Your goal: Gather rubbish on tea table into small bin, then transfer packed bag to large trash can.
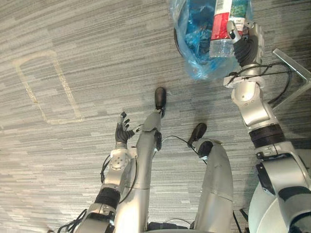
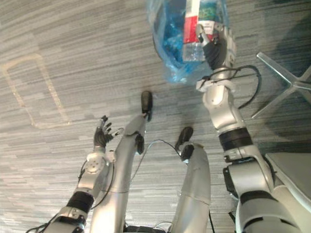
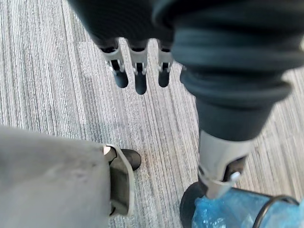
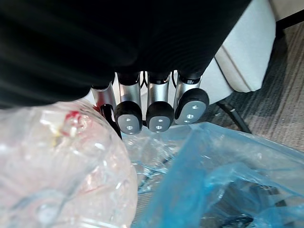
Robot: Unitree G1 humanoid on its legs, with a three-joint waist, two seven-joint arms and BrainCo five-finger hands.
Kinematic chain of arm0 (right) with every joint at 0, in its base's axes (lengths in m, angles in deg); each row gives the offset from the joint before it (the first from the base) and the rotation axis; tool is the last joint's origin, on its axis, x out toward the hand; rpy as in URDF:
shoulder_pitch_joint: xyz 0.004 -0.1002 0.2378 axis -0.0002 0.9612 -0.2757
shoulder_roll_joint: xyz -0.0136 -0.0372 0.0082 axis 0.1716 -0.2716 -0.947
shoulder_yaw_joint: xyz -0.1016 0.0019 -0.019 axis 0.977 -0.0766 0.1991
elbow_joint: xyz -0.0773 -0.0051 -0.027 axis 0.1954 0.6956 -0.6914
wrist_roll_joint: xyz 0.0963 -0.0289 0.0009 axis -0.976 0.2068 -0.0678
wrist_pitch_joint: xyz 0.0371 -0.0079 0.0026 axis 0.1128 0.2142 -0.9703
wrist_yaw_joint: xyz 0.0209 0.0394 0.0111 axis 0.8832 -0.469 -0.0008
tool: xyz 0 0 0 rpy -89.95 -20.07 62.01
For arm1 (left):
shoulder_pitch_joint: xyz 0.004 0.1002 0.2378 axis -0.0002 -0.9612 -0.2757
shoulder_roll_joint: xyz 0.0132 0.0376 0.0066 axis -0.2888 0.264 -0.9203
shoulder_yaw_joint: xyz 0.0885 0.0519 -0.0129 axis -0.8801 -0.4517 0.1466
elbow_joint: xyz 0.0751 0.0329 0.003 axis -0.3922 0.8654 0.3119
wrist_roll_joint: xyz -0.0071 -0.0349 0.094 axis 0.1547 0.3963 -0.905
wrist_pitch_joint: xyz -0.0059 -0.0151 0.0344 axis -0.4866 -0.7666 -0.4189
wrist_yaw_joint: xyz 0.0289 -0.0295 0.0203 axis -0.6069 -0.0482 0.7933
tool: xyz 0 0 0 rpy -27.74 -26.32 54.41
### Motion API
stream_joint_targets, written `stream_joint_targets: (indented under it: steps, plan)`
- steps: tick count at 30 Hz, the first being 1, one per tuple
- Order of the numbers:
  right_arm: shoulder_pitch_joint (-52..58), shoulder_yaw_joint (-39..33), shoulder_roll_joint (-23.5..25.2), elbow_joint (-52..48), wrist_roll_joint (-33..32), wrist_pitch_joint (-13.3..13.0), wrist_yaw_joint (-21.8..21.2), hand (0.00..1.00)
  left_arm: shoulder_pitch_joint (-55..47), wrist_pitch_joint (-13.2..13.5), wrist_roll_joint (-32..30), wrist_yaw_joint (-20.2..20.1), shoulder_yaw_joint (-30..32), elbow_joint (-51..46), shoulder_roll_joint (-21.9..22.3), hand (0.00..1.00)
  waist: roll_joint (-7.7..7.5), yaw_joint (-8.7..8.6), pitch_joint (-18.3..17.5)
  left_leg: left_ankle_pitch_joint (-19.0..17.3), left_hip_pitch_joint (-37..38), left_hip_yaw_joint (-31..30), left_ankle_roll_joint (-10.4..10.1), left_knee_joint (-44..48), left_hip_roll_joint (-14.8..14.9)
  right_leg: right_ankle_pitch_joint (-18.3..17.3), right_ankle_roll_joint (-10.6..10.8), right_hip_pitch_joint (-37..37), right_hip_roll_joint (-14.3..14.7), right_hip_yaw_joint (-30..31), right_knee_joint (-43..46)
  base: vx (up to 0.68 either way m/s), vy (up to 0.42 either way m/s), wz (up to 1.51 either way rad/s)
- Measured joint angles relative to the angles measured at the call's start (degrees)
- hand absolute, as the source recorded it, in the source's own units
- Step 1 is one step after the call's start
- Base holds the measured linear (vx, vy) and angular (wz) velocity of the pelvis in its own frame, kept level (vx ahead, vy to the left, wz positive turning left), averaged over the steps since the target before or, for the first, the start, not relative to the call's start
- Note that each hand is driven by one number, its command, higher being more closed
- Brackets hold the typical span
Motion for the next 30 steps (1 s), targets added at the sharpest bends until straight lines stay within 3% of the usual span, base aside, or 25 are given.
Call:
stream_joint_targets:
  steps: [8,9,24,30]
  plan:
    - [-2.64,0.07,-1.44,3.86,-0.15,0.61,1.81,1.0,0.28,0.88,1.18,0.58,-0.59,-3.35,-0.63,0.0,-0.06,0.0,-0.28,0.64,-4.33,-0.63,0.2,2.19,-0.85,-1.58,-0.33,-4.04,-0.83,-0.12,3.23,-0.04,0.063,0.13]
    - [-2.68,0.05,-1.44,3.92,-0.29,0.76,2.01,0.0,0.27,0.88,1.2,0.69,-0.8,-3.49,-0.73,0.0,-0.06,-0.02,-0.29,0.69,-4.49,-0.7,0.11,2.17,-0.91,-1.68,-0.5,-4.3,-0.91,-0.11,3.65,-0.07,0.061,0.05]
    - [-1.54,-3.01,-1.29,1.09,-2.26,0.51,6.24,0.0,0.18,0.7,1.71,0.88,-1.08,-4.36,-0.91,0.0,0.07,-0.07,-1.53,1.49,-6.69,-0.02,-0.33,2.11,-0.45,-2.29,-1.3,-7.32,-1.55,-0.35,5.94,-0.08,0.07,0.04]
    - [2.84,-2.93,1.22,-1.83,0.99,0.6,6.24,0.0,0.18,-0.15,1.42,0.96,-0.97,-4.15,-0.89,0.0,-0.02,-0.24,-1.99,1.72,-6.64,-0.18,-0.11,2.86,0.34,-2.23,-1.37,-6.82,-0.69,-0.48,5.76,-0.09,0.068,-0.08]
